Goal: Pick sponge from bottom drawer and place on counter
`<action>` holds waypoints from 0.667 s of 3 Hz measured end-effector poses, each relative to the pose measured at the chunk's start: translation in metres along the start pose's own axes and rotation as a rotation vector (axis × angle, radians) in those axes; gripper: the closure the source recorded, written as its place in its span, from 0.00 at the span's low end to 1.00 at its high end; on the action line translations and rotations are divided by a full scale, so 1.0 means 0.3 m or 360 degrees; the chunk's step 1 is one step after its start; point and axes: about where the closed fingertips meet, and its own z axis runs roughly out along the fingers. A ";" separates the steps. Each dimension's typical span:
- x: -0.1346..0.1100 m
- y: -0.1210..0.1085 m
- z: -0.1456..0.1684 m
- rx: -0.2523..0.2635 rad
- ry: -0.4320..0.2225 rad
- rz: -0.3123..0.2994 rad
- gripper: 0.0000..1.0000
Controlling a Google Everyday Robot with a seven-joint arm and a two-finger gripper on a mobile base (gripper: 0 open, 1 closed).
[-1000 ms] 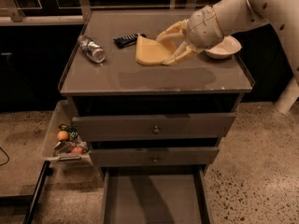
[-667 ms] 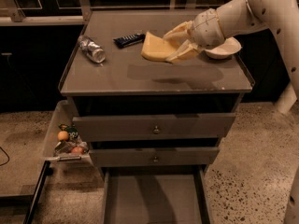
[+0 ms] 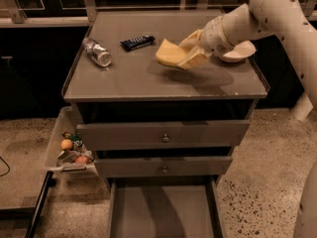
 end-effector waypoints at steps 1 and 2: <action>0.024 0.007 0.052 -0.0025 0.0097 0.0038 1.00; 0.028 0.037 0.095 -0.0085 0.0120 0.0028 0.95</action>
Offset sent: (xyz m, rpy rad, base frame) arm -0.0050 0.0207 -0.0373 -0.1010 0.0806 0.0211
